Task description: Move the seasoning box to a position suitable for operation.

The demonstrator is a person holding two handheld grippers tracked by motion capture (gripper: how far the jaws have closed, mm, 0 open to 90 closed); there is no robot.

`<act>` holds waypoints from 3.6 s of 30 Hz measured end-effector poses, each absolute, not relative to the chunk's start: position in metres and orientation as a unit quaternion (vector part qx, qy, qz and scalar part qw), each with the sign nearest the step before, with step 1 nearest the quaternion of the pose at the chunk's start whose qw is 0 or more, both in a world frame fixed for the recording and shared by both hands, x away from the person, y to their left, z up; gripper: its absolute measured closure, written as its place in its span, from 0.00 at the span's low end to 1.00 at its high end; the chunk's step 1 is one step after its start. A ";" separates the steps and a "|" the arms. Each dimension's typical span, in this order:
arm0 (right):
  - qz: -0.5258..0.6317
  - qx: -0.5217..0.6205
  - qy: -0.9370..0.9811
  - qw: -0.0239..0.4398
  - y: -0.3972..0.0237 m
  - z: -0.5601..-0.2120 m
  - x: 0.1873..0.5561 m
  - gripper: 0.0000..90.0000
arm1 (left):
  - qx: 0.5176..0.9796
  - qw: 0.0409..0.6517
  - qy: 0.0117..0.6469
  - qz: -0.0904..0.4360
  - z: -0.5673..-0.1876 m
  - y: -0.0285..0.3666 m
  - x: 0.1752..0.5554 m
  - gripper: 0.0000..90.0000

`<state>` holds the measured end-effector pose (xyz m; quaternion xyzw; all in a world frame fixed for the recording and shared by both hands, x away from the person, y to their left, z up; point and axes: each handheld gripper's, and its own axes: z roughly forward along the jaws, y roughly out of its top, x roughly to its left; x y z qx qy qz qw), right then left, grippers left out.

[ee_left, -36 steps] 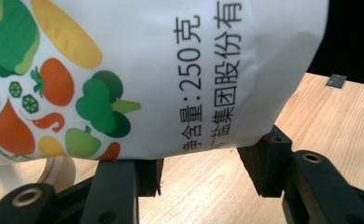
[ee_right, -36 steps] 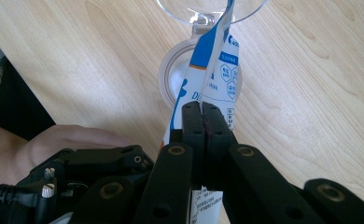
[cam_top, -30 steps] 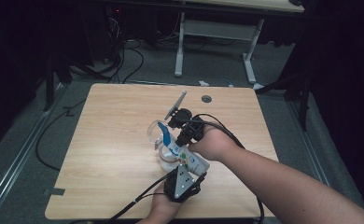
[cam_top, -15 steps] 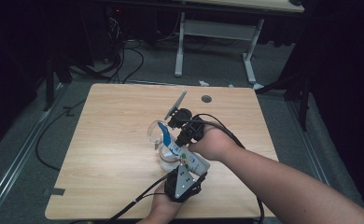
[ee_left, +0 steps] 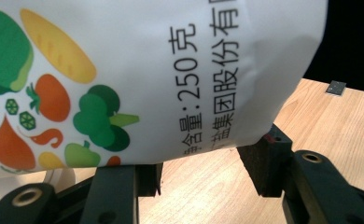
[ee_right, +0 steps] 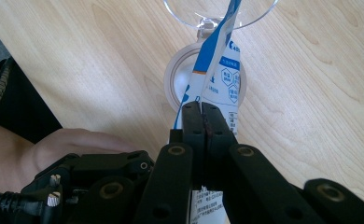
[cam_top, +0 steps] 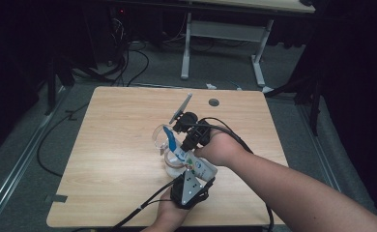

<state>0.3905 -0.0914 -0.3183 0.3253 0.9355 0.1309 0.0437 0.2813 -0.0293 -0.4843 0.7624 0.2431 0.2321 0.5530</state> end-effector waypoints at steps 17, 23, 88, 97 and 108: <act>0.132 0.325 0.936 0.043 -0.091 -0.318 0.390 1.00 | 0.760 0.556 0.245 0.232 -0.484 -0.029 0.281 0.59; 0.132 0.327 0.935 0.042 -0.090 -0.318 0.390 1.00 | 0.761 0.555 0.244 0.231 -0.484 -0.029 0.281 0.60; 0.140 0.319 0.936 0.044 -0.089 -0.315 0.391 1.00 | 0.753 0.562 0.247 0.236 -0.478 -0.030 0.282 0.59; 0.141 0.321 0.936 0.042 -0.088 -0.315 0.392 1.00 | 0.751 0.563 0.252 0.236 -0.478 -0.030 0.283 0.59; 0.141 0.316 0.937 0.043 -0.086 -0.317 0.392 1.00 | 0.747 0.568 0.254 0.235 -0.477 -0.031 0.283 0.60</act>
